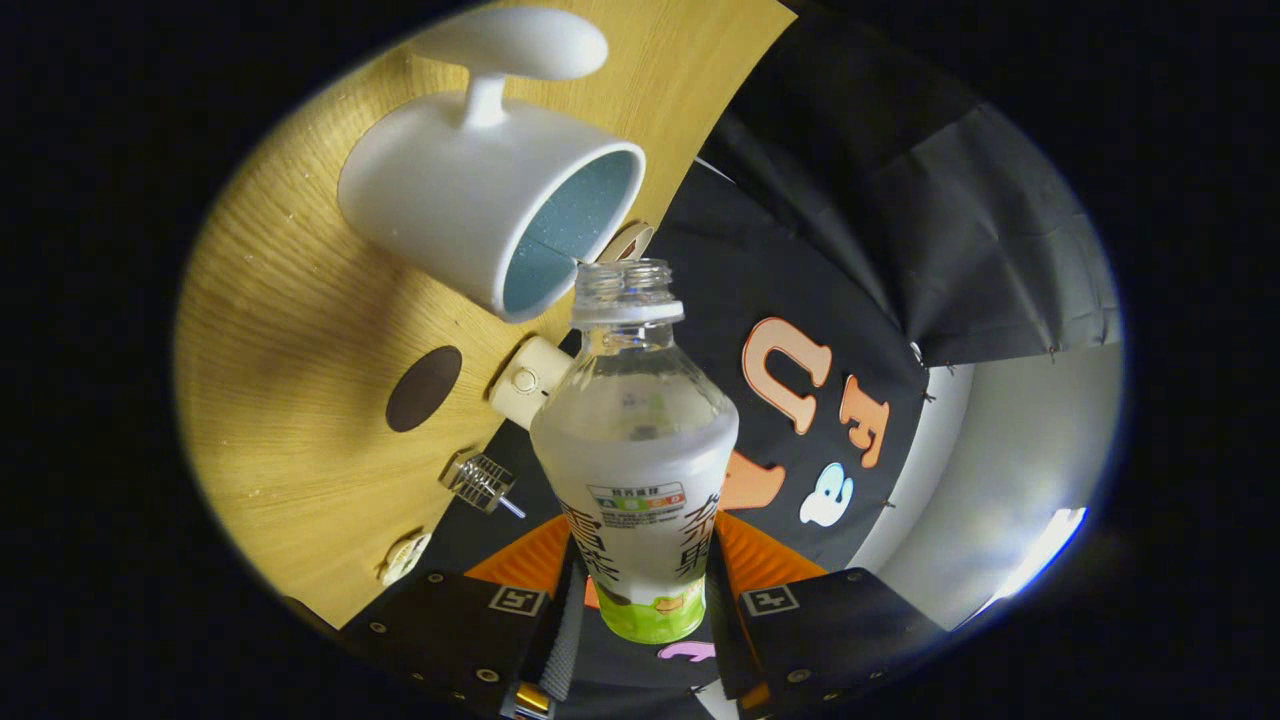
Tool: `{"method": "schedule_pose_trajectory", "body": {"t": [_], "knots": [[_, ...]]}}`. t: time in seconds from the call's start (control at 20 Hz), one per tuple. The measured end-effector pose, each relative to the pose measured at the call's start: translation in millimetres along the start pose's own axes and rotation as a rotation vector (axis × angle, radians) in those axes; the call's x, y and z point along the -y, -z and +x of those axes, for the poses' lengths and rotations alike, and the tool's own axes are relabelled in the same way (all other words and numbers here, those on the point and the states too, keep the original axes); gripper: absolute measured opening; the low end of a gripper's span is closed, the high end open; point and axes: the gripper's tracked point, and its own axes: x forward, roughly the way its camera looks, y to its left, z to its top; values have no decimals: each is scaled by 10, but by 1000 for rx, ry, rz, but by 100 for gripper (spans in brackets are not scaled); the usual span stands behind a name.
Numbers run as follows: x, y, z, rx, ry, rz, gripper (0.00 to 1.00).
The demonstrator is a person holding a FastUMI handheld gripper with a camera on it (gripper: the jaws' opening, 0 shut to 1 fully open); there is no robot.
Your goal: Take the bottle from table, then pour the juice into the cup, finally place the bottle on the coaster
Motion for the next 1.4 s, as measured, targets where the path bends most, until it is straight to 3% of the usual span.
{"method": "schedule_pose_trajectory", "body": {"t": [0.3, 0.7, 1.2, 1.4], "knots": [[-389, 34, -31, -54, -157, 302, 57], [-662, 30, -108, -140, -326, 834, 57], [-516, 659, 162, -276, -321, 1467, 57], [-401, 816, 320, -277, -277, 1730, 57]]}}
